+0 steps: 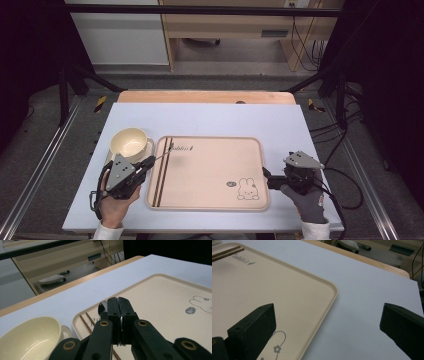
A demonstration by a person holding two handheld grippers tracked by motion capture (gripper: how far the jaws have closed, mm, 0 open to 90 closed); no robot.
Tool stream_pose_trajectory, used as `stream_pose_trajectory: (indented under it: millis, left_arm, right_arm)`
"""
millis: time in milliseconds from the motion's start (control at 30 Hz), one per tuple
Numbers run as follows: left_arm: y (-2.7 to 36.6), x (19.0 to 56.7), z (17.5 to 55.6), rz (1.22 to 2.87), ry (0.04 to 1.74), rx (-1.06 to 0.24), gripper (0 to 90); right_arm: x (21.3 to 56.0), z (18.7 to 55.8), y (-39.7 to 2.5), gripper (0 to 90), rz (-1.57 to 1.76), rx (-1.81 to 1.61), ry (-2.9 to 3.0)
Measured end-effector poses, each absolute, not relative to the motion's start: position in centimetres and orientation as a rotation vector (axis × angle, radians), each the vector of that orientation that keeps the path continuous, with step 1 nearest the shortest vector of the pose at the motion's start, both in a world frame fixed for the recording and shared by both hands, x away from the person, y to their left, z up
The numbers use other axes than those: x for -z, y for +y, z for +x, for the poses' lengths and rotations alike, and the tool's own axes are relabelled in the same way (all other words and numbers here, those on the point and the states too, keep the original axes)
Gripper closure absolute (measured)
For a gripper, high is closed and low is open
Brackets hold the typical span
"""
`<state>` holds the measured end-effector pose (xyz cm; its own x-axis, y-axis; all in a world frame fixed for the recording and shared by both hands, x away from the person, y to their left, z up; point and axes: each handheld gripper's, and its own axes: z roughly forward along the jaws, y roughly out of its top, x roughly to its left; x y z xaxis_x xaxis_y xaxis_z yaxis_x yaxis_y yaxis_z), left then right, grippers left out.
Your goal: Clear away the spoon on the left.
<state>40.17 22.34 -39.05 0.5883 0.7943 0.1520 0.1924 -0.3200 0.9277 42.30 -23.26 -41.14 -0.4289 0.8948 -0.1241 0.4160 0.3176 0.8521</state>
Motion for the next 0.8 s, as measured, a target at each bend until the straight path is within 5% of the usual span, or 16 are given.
stream_pose_trajectory:
  millis: [800]
  left_arm:
    - [19.8, 42.1, 44.8, 1.953, 0.795, -0.795, 88.7]
  right_arm:
    - [41.2, 42.3, -23.2, 0.7, 1.157, -1.027, 1.991]
